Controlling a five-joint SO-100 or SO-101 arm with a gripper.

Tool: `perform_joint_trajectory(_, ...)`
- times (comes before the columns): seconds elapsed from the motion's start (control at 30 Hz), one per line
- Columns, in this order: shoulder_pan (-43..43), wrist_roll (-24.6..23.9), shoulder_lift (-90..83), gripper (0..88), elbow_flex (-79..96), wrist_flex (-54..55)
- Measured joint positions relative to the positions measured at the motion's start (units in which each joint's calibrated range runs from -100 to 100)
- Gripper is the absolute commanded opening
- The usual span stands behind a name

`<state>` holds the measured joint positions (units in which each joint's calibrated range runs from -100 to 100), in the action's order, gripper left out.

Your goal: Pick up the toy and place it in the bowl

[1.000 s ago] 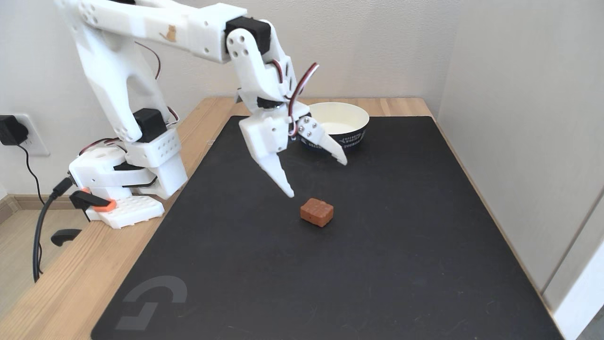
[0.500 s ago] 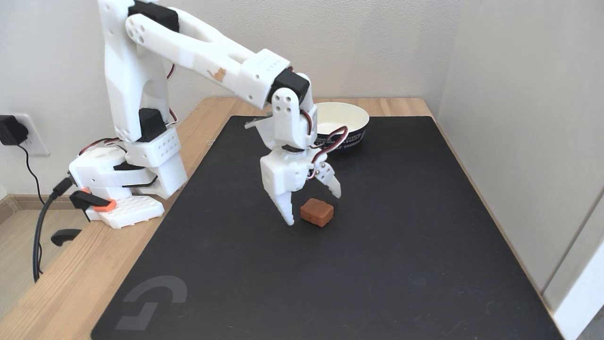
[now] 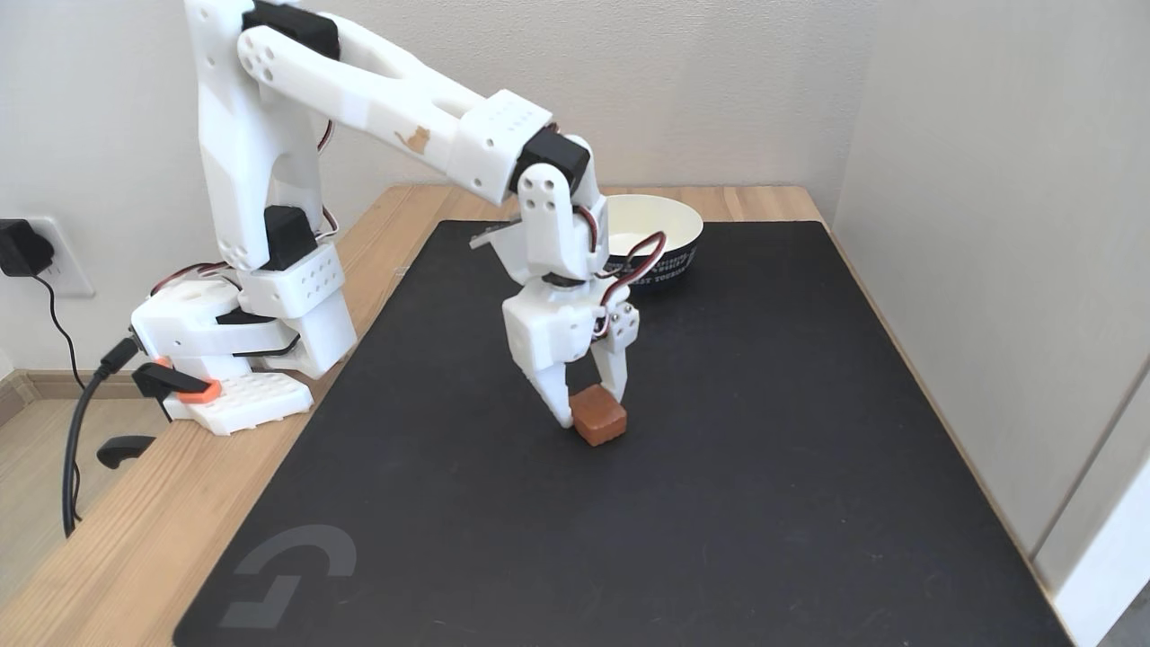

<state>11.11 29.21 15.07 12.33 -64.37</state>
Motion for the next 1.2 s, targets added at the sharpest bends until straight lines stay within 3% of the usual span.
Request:
perform_joint_trajectory(0.43, -1.66, -1.18, -3.41, 1.8, -3.31, 1.27)
perform_joint_trajectory(0.77, -15.73, -16.11, -26.56, 1.9, 0.57, 2.62)
perform_joint_trajectory(0.8, -21.06, -19.67, -29.39, 1.9, 3.21, 4.9)
perform_joint_trajectory(0.93, -28.63, -25.17, -33.81, 2.0, 10.3, 11.82)
perform_joint_trajectory(0.97, -34.12, -26.92, -35.14, 2.1, 14.36, 16.29)
perform_joint_trajectory(1.2, -40.95, -31.35, -38.05, 2.2, 25.98, 33.35)
